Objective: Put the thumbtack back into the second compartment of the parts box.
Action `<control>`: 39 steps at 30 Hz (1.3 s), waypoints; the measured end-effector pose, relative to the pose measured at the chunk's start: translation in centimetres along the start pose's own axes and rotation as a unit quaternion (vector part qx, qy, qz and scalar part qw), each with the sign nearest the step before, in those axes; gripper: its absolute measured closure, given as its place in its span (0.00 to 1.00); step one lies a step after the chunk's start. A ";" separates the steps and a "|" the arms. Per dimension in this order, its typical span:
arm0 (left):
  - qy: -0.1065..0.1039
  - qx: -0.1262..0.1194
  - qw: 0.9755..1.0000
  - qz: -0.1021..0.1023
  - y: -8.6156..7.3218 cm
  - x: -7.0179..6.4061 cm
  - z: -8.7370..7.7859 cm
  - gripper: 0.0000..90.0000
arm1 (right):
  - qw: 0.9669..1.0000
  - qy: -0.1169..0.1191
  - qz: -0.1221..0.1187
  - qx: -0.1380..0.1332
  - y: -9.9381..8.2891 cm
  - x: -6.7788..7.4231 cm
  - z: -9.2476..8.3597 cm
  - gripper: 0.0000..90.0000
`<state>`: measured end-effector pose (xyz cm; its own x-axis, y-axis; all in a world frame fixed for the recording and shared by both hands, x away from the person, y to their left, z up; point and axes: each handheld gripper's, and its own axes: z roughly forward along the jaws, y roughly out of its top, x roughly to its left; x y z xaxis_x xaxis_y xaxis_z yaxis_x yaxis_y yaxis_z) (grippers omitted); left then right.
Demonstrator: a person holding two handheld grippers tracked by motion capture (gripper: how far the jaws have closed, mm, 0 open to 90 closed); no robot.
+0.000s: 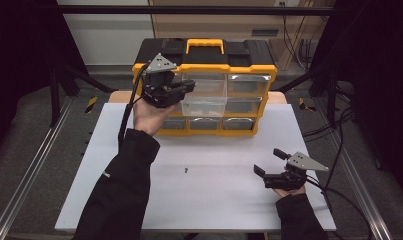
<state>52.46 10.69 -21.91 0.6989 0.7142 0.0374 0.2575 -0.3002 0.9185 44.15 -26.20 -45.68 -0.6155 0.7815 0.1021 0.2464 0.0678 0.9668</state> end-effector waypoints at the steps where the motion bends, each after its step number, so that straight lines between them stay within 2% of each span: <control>1: 0.000 0.002 1.000 0.002 0.0 0.1 0.2 0.95 | 1.000 0.000 0.002 0.001 0.0 0.0 0.0 0.00; 5: 0.001 0.011 1.000 0.000 -0.2 0.3 0.9 0.95 | 1.000 -0.001 -0.001 0.001 0.0 0.0 0.0 0.00; 9: 0.007 0.025 1.000 0.008 -0.4 0.3 1.5 0.94 | 1.000 0.001 0.002 0.001 0.0 0.0 0.0 0.00; 15: 0.012 0.030 0.999 0.011 -0.5 0.0 2.0 0.93 | 1.000 0.001 0.000 0.000 0.0 0.0 0.0 0.00; 17: 0.015 0.027 0.999 0.012 -0.5 -0.1 2.0 0.86 | 1.000 0.001 0.002 0.001 0.0 0.0 0.0 0.00; 18: 0.015 0.026 0.999 0.013 -0.5 -0.1 2.0 0.86 | 1.000 0.001 0.003 0.000 0.0 0.0 0.0 0.00; 22: 0.014 0.006 1.000 0.005 -0.3 -0.2 1.2 0.75 | 1.000 0.001 0.002 -0.001 0.0 0.0 0.0 0.00; 27: 0.007 -0.038 0.999 -0.010 -0.5 -0.2 -0.8 0.58 | 1.000 0.000 0.003 -0.003 0.0 0.0 -0.1 0.00; 29: 0.008 -0.048 0.999 -0.015 -0.9 -0.1 -1.4 0.51 | 1.000 0.000 0.003 -0.004 0.1 0.0 -0.1 0.00; 37: -0.002 -0.054 0.998 -0.020 -3.2 0.6 -3.8 0.31 | 1.000 0.000 0.004 -0.004 0.1 0.0 -0.1 0.00; 39: 0.003 -0.052 0.998 -0.021 -4.0 0.8 -4.3 0.27 | 1.000 0.000 0.005 -0.004 0.1 0.0 -0.1 0.00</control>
<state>49.07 15.16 -23.85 0.6847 0.7288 0.0005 0.2157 -0.2033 0.9551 44.05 -26.27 -45.58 -0.6131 0.7821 0.1116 0.2459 0.0546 0.9678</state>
